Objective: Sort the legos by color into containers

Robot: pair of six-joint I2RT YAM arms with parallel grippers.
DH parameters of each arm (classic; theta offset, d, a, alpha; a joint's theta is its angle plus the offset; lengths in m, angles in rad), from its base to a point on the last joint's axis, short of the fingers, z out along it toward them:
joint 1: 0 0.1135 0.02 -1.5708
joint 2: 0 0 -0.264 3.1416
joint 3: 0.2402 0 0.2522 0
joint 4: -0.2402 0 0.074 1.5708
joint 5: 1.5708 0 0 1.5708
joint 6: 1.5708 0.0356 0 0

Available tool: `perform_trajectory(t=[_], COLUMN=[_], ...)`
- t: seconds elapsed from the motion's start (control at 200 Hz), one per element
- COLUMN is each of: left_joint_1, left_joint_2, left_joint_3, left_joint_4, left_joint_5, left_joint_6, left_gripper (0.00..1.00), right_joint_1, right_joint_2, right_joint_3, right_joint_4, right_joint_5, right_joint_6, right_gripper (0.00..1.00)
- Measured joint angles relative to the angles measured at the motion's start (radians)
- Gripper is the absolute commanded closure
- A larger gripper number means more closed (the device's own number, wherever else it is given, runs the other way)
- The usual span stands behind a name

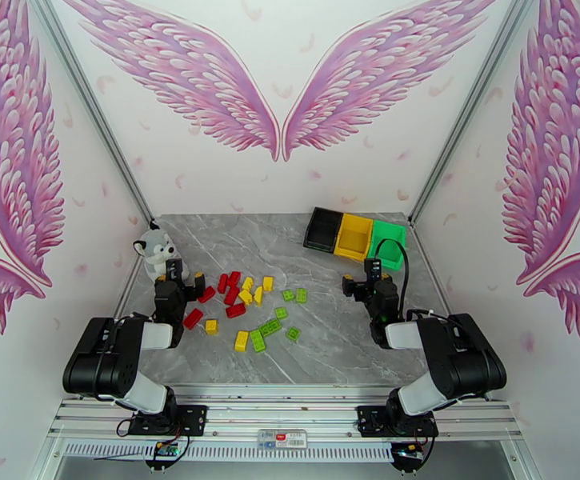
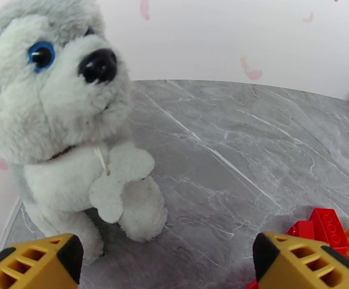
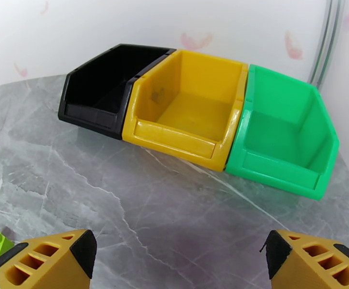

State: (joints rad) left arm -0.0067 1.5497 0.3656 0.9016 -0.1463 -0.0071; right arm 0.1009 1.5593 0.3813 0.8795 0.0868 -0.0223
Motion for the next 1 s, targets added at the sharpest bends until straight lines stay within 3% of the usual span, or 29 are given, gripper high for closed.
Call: perform_trajectory(t=[0.16, 0.265, 0.39, 0.51, 0.67, 0.845, 0.885, 1.0], left_joint_1=[0.000, -0.010, -0.060, -0.092, -0.104, -0.215, -0.241, -0.288], left_joint_2=[-0.022, -0.126, -0.335, -0.521, -0.717, -0.741, -0.746, -0.783], left_joint_3=[-0.001, -0.002, 0.013, 0.080, 0.174, 0.294, 0.294, 0.179], left_joint_4=[-0.017, -0.089, -0.240, -0.424, -0.614, -0.789, -0.792, -0.662], left_joint_5=[-0.029, -0.092, -0.190, -0.221, -0.124, -0.014, 0.025, 0.129], left_joint_6=[-0.008, -0.020, -0.045, -0.127, -0.333, -0.560, -0.581, -0.636], left_gripper=[0.01, 0.01, 0.01, 0.01, 0.01, 0.01, 0.01, 0.01], right_joint_1=[0.000, 0.000, 0.013, 0.021, 0.021, 0.023, 0.023, 0.023], right_joint_2=[-0.014, -0.078, -0.251, -0.481, -0.552, -0.631, -0.666, -0.668], right_joint_3=[-0.006, -0.013, -0.055, -0.026, 0.184, 0.192, 0.161, 0.156], right_joint_4=[0.000, -0.024, -0.058, -0.289, -0.617, -0.727, -0.727, -0.765], right_joint_5=[0.055, 0.097, 0.196, 0.266, 0.130, -0.018, -0.047, -0.126], right_joint_6=[0.016, 0.026, 0.056, 0.208, 0.385, 0.534, 0.563, 0.611], right_gripper=[0.01, 0.01, 0.01, 0.01, 0.01, 0.01, 0.00, 0.13])
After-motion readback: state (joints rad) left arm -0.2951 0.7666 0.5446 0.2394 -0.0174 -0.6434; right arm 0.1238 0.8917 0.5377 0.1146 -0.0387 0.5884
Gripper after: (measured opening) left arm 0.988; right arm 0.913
